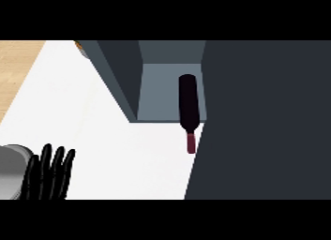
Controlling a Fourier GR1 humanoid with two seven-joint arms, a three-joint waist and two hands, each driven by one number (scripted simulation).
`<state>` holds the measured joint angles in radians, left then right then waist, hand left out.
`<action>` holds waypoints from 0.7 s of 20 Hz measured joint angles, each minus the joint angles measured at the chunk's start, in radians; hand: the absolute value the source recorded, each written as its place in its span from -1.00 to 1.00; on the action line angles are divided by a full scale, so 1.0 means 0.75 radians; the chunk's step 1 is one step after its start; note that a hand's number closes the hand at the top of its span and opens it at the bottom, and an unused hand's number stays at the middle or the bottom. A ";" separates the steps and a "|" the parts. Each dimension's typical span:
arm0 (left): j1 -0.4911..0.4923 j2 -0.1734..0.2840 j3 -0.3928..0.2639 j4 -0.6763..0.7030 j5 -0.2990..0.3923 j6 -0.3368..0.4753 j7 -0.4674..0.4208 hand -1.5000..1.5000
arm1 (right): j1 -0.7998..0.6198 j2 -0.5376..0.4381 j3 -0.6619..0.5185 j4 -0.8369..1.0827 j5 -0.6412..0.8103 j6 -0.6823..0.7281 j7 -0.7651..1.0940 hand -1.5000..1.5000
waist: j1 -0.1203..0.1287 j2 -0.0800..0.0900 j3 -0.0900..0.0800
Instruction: Pick up the wine, place it into the cabinet and close the cabinet
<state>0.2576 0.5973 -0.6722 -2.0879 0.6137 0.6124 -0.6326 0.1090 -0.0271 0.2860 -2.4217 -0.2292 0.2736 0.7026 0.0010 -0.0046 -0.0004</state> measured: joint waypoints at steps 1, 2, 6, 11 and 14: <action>0.031 0.020 0.025 -0.015 0.011 -0.017 -0.018 -1.00 | 0.011 0.002 0.032 -0.001 -0.002 0.003 0.014 1.00 | 0.003 -0.001 0.000; 0.053 0.030 0.045 -0.025 0.022 -0.030 -0.027 -1.00 | 0.009 0.012 0.086 0.000 0.000 0.001 0.021 1.00 | 0.005 -0.001 0.000; 0.120 0.092 0.176 -0.059 0.105 -0.114 -0.041 -1.00 | 0.008 0.010 0.227 -0.003 0.005 0.039 0.015 1.00 | 0.005 -0.003 -0.001; 0.212 0.169 0.345 -0.061 0.213 -0.249 -0.049 -1.00 | 0.009 0.036 0.429 -0.002 0.041 -0.025 0.034 1.00 | 0.004 -0.005 -0.001; 0.251 0.195 0.396 -0.075 0.229 -0.279 -0.041 -1.00 | 0.010 0.036 0.540 -0.017 0.130 -0.098 0.025 1.00 | 0.000 -0.007 -0.001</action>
<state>0.4456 0.7433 -0.3751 -2.1440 0.7856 0.4032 -0.6633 0.1165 -0.0002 0.6910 -2.4347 -0.1317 0.2001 0.7217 0.0009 -0.0096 -0.0015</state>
